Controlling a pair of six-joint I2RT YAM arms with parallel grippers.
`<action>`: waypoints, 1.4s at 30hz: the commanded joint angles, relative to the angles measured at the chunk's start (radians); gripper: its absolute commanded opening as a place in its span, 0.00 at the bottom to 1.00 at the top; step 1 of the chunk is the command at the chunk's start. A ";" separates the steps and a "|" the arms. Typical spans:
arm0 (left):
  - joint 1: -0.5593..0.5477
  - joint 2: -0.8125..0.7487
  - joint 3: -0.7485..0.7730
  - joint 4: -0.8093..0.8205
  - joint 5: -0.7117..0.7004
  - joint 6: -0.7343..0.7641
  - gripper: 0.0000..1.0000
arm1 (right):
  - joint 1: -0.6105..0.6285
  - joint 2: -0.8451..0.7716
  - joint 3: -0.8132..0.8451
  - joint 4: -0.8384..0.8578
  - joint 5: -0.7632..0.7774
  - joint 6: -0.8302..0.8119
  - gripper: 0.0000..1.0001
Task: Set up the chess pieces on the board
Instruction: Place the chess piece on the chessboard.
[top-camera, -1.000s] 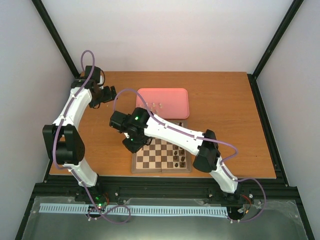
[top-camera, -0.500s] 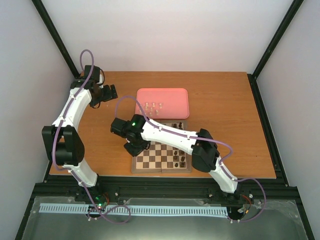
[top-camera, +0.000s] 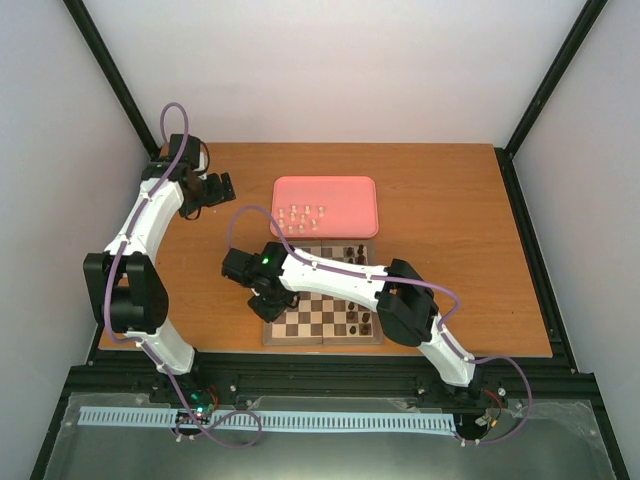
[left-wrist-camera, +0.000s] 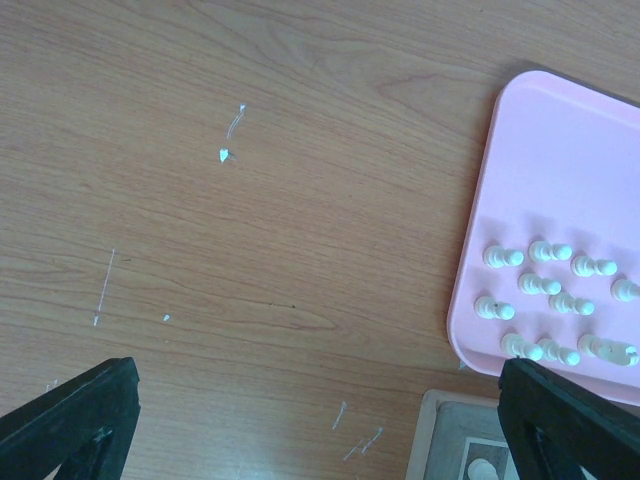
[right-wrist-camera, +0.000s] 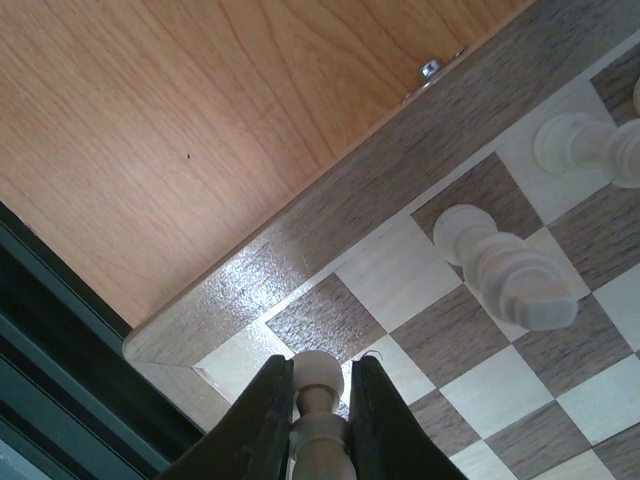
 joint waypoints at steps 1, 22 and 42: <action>-0.002 -0.037 0.007 0.012 -0.013 -0.005 1.00 | 0.008 -0.017 -0.003 0.030 0.034 -0.007 0.07; -0.002 -0.033 -0.011 0.019 -0.014 -0.003 1.00 | 0.008 -0.004 -0.036 0.076 0.078 -0.025 0.07; -0.002 -0.039 -0.020 0.022 -0.017 0.001 1.00 | 0.007 0.018 -0.050 0.083 0.074 -0.043 0.08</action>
